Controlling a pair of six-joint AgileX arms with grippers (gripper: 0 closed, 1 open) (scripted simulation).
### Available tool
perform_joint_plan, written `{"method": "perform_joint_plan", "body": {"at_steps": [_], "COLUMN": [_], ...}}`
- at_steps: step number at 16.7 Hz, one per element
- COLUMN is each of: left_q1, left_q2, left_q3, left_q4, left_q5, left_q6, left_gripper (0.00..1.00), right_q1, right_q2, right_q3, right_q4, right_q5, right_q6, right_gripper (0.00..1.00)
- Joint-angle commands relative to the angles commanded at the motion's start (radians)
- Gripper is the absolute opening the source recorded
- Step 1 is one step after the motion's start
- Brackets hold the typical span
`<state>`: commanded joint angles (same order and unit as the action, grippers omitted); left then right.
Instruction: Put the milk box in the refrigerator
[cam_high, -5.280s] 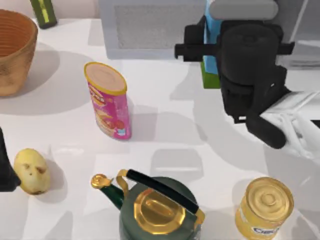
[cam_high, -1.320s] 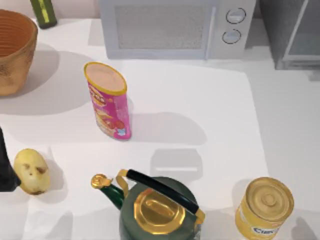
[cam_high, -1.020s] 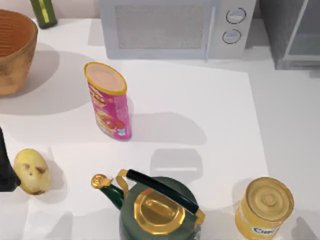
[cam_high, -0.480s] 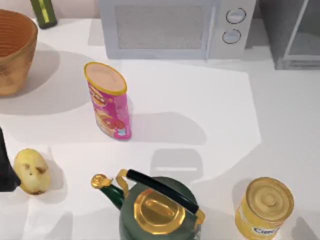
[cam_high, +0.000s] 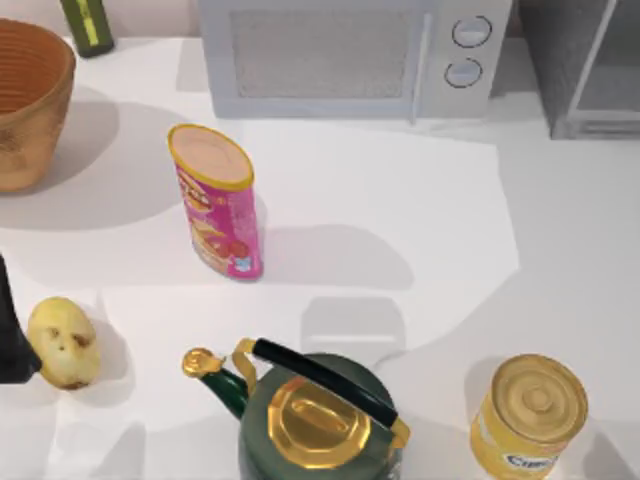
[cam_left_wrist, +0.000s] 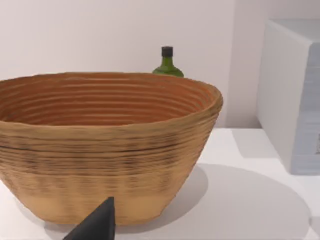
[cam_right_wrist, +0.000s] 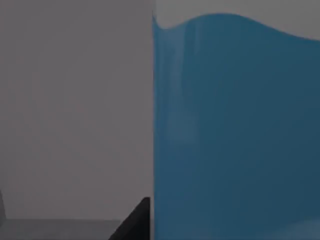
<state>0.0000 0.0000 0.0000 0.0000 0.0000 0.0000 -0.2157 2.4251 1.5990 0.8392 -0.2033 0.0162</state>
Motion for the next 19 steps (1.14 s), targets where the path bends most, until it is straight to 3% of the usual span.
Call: {"method": "perform_joint_plan", "body": {"at_steps": [13, 19], "left_q1": [0.000, 0.000], "left_q2": [0.000, 0.000], "left_q3": [0.000, 0.000], "left_q4": [0.000, 0.000], "left_q5": [0.000, 0.000], "left_q6": [0.000, 0.000], "left_gripper": [1.00, 1.00], "right_q1": [0.000, 0.000], "right_q2": [0.000, 0.000], "right_q3": [0.000, 0.000], "right_q4": [0.000, 0.000], "right_q5": [0.000, 0.000], "right_q6": [0.000, 0.000], "right_gripper": [0.98, 1.00]}}
